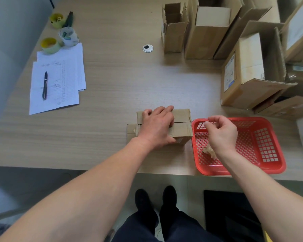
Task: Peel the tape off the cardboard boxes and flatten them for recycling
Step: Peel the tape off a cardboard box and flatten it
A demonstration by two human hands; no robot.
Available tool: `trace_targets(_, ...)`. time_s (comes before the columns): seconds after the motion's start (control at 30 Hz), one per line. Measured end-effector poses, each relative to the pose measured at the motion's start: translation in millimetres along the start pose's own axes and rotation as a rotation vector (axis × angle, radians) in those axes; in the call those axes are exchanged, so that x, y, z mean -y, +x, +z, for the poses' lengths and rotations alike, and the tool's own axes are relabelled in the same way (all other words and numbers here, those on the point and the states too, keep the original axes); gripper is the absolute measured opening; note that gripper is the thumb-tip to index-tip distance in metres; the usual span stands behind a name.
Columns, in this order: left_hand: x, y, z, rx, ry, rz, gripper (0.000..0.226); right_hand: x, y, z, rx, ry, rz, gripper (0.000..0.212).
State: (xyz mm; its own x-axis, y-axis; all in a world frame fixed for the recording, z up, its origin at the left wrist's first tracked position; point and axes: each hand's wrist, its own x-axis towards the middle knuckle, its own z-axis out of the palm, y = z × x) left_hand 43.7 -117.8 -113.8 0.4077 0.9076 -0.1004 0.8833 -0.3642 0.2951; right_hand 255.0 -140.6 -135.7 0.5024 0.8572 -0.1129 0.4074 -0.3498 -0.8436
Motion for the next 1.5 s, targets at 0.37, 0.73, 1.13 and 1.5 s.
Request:
trace_targets(0.37, 33, -50, -15, -0.305, -0.199, -0.440, 0.056, 42, -11, 35, 0.192, -0.065, 0.022, 0.017)
trace_targets(0.73, 83, -87, -43, -0.500, -1.149, -0.865, 0.012, 94, -34, 71, 0.524, 0.328, 0.245, 0.038)
trace_targets(1.13, 107, -122, -32, -0.237, -0.864, -0.846, 0.063, 102, -50, 97, 0.708, -0.073, 0.114, 0.076)
trace_targets(1.5, 96, -109, -52, 0.128, -1.086, -1.019, 0.134, 126, -45, 117, 0.747, 0.043, 0.183, 0.032)
